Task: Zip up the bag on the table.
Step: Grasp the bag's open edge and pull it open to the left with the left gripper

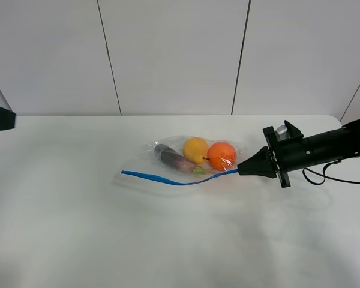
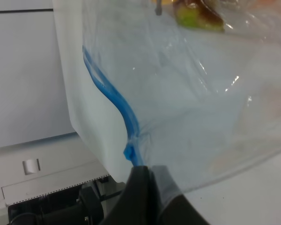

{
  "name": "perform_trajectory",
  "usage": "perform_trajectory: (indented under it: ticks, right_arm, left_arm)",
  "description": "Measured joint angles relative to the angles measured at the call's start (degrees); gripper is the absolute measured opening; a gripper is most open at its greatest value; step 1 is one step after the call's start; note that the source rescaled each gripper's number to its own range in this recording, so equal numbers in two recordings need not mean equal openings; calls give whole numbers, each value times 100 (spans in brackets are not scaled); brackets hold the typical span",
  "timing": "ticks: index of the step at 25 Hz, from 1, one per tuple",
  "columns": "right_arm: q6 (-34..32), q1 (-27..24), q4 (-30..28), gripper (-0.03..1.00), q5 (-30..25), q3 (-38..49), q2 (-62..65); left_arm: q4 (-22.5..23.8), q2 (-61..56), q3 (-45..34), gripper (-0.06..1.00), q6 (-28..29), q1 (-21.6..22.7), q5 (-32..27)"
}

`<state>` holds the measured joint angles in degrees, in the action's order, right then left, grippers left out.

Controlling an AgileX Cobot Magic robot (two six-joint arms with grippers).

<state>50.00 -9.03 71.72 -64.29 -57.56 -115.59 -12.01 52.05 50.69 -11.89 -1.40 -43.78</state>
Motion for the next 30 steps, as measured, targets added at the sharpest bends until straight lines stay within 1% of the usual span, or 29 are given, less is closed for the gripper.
perform_trajectory:
  ticks: [3, 5, 8, 9, 12, 15, 16, 17, 18, 20, 22, 24, 28, 30]
  right_arm:
    - [0, 0, 0, 0, 0, 0, 0]
    - [0, 0, 0, 0, 0, 0, 0]
    - [0, 0, 0, 0, 0, 0, 0]
    - [0, 0, 0, 0, 0, 0, 0]
    - [0, 0, 0, 0, 0, 0, 0]
    - [0, 0, 0, 0, 0, 0, 0]
    - [0, 0, 0, 0, 0, 0, 0]
    - [7, 0, 0, 0, 0, 0, 0]
    - [14, 0, 0, 0, 0, 0, 0]
    - [14, 0, 0, 0, 0, 0, 0]
    - [14, 0, 0, 0, 0, 0, 0]
    - [14, 0, 0, 0, 0, 0, 0]
    - [14, 0, 0, 0, 0, 0, 0]
    - [14, 0, 0, 0, 0, 0, 0]
  left_arm:
    - [-330, 668, 0, 100, -379, 0, 417]
    - [-693, 1023, 0, 100, -760, 0, 694]
    - [-1197, 1471, 0, 100, -1617, 0, 1044]
    - [-1307, 1593, 0, 100, -2018, 0, 1133]
    - [-1425, 1867, 0, 100, -3492, 0, 1339]
    - [-1451, 2073, 0, 100, -5581, -49, 1375]
    - [-1506, 2133, 0, 100, -6371, -106, 1357]
    - [-1612, 2185, 0, 100, -7091, -202, 1306]
    - [-1814, 2229, 0, 100, -7695, -333, 1231]
    - [-2402, 2243, 0, 100, -8491, -663, 1167]
    - [-2922, 2243, 0, 100, -8971, -1115, 1259]
    - [-3351, 2243, 0, 100, -9237, -1582, 1500]
    - [-3802, 2263, 0, 100, -9358, -2557, 2205]
    - [-4068, 2366, 0, 100, -9359, -2956, 2512]
